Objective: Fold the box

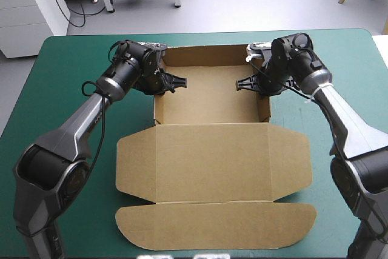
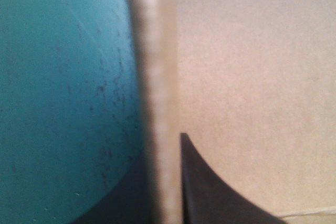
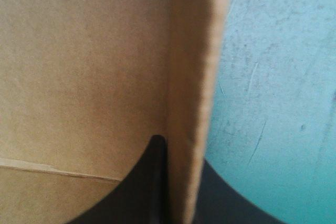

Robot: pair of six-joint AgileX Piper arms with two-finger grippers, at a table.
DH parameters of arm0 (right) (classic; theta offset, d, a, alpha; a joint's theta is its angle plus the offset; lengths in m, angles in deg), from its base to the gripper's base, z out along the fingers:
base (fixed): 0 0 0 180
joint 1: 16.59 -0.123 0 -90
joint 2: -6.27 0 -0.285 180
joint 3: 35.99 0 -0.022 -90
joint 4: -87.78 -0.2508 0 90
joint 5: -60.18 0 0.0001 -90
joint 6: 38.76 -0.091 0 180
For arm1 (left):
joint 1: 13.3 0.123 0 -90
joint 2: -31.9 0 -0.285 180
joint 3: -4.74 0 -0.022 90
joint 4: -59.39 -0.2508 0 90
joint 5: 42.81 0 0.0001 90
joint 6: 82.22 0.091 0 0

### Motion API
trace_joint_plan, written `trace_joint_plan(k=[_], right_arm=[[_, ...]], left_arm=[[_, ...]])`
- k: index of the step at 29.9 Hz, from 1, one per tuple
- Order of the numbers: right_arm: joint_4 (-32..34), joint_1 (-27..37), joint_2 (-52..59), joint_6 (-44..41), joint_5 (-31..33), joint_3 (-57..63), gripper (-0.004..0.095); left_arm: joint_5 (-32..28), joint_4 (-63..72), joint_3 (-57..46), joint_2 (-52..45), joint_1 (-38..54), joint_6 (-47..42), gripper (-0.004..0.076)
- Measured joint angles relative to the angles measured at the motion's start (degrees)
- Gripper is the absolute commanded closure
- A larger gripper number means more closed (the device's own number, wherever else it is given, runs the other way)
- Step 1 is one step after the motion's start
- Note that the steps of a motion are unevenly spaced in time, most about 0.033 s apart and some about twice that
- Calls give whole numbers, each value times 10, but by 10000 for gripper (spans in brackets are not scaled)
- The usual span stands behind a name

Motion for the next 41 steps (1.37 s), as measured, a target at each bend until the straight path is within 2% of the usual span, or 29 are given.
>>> trace_joint_plan(k=[20, 22, 25, 29, 31, 32, 33, 41], right_arm=[[-15, 17, -68, 21, -9, 1, 894], [-16, 17, -68, 25, -12, 1, 805], [-16, 17, -68, 31, -22, 1, 584], [-15, 17, -68, 34, -32, 1, 189], [-14, 17, -68, 37, -34, 1, 63], [-14, 17, -68, 38, -34, 1, 32], [-13, 17, -68, 40, -35, 1, 27], [-4, 17, -68, 58, -39, -14, 73]], left_arm=[[15, 18, 9, 65, 1, 13, 729], [16, 20, 9, 66, 2, 13, 698], [19, 21, 10, 66, 2, 21, 575], [28, 25, 10, 69, 2, 54, 283], [30, 26, 10, 71, 2, 61, 160], [31, 28, 10, 72, 2, 61, 113], [32, 28, 10, 73, 2, 61, 97], [40, 17, 42, 76, 2, 61, 101]])
